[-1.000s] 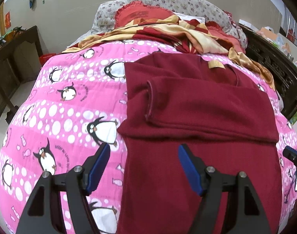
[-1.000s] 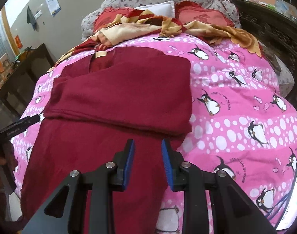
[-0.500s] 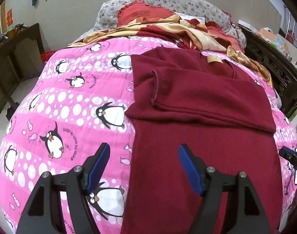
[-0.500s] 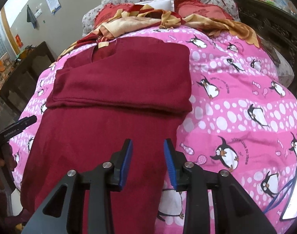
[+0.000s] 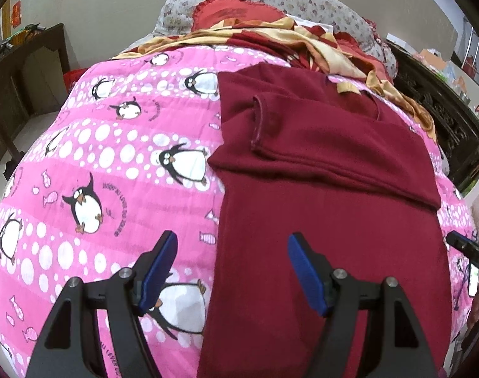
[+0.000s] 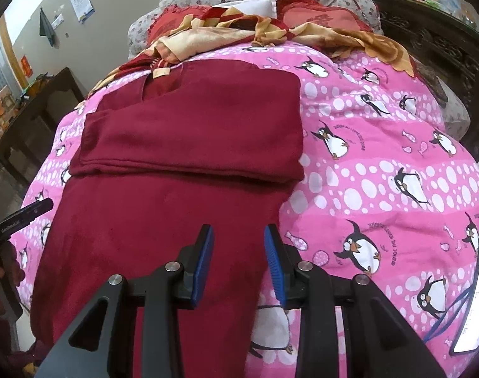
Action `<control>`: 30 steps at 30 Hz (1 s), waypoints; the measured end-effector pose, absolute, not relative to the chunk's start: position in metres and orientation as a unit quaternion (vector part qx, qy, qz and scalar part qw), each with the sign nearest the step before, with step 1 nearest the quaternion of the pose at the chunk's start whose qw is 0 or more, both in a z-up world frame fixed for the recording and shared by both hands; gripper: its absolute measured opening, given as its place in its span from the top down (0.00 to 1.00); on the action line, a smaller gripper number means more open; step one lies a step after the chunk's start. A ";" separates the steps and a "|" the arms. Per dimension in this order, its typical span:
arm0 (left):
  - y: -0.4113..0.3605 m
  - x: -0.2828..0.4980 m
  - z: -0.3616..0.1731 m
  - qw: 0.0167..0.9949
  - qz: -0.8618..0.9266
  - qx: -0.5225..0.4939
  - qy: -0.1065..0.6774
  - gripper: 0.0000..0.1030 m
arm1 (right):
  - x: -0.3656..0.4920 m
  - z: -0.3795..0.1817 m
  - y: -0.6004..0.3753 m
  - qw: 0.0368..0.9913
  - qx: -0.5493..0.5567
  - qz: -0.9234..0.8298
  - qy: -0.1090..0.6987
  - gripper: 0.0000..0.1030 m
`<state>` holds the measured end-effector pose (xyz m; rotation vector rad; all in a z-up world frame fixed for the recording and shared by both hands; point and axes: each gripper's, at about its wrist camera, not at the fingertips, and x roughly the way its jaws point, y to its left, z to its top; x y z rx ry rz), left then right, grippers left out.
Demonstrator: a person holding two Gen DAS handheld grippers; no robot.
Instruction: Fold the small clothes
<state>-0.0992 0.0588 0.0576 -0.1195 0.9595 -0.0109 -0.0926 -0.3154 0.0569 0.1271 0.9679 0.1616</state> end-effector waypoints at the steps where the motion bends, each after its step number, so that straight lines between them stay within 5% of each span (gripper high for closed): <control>1: 0.059 -0.101 0.056 0.884 -0.005 -0.056 0.464 0.26 | -0.093 0.055 -0.318 0.878 0.067 0.079 0.468 0.66; 30: 0.083 -0.203 0.040 0.823 -0.081 -0.055 0.559 0.26 | -0.214 0.022 -0.347 0.766 0.159 0.259 0.566 0.66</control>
